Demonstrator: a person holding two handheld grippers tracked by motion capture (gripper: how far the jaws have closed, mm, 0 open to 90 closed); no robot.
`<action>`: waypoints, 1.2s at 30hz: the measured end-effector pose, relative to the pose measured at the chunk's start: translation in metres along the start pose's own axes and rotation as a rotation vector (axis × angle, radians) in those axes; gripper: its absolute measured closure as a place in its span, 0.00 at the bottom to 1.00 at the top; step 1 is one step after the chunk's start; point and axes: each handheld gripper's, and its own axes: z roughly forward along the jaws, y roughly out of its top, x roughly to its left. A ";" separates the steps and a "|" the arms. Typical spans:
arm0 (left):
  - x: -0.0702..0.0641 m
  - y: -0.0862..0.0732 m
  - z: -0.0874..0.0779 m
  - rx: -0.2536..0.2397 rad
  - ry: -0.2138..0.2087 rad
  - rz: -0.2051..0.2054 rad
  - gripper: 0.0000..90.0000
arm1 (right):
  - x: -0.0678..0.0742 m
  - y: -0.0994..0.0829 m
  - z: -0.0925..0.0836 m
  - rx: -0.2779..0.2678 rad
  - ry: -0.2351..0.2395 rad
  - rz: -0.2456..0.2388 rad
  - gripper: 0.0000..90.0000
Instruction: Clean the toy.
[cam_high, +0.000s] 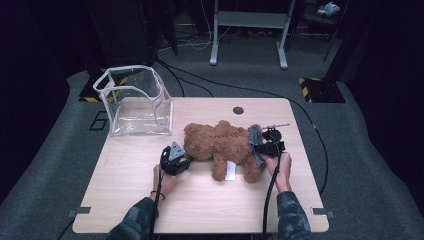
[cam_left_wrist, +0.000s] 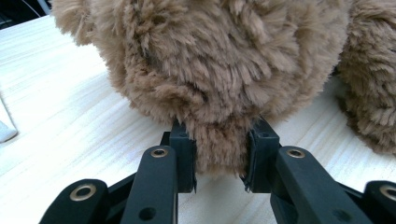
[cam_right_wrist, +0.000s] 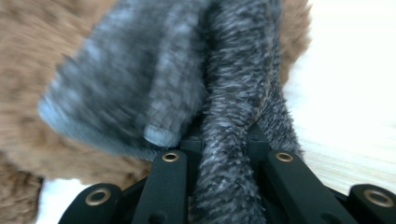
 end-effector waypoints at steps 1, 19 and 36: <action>0.000 0.000 0.000 0.000 0.001 0.000 0.78 | -0.001 -0.001 0.004 0.009 -0.001 -0.002 0.85; 0.000 0.000 0.000 0.000 -0.001 -0.001 0.78 | -0.003 0.020 -0.025 -0.061 -0.078 -0.014 0.84; -0.001 0.000 0.001 0.003 -0.008 -0.002 0.78 | -0.029 0.020 0.023 0.061 -0.222 0.038 0.84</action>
